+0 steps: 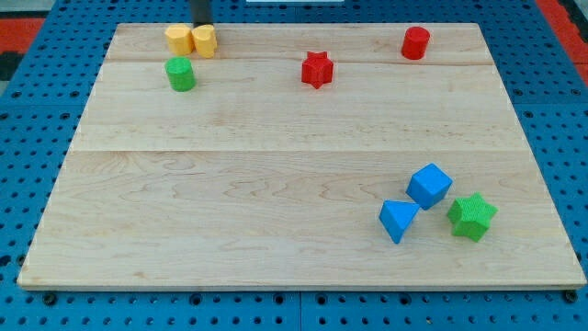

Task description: Separate yellow blocks from each other

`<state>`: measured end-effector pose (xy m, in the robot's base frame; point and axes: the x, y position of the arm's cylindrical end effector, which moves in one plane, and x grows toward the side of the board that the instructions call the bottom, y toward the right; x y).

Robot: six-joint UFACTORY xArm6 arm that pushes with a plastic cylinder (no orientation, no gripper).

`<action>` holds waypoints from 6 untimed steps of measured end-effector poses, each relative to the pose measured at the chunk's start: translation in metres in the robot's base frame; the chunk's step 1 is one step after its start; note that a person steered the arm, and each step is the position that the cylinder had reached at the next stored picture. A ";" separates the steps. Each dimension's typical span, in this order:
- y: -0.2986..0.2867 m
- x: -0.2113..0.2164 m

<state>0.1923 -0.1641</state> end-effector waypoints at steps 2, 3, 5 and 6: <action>-0.120 0.000; -0.047 0.013; 0.067 0.039; 0.071 0.015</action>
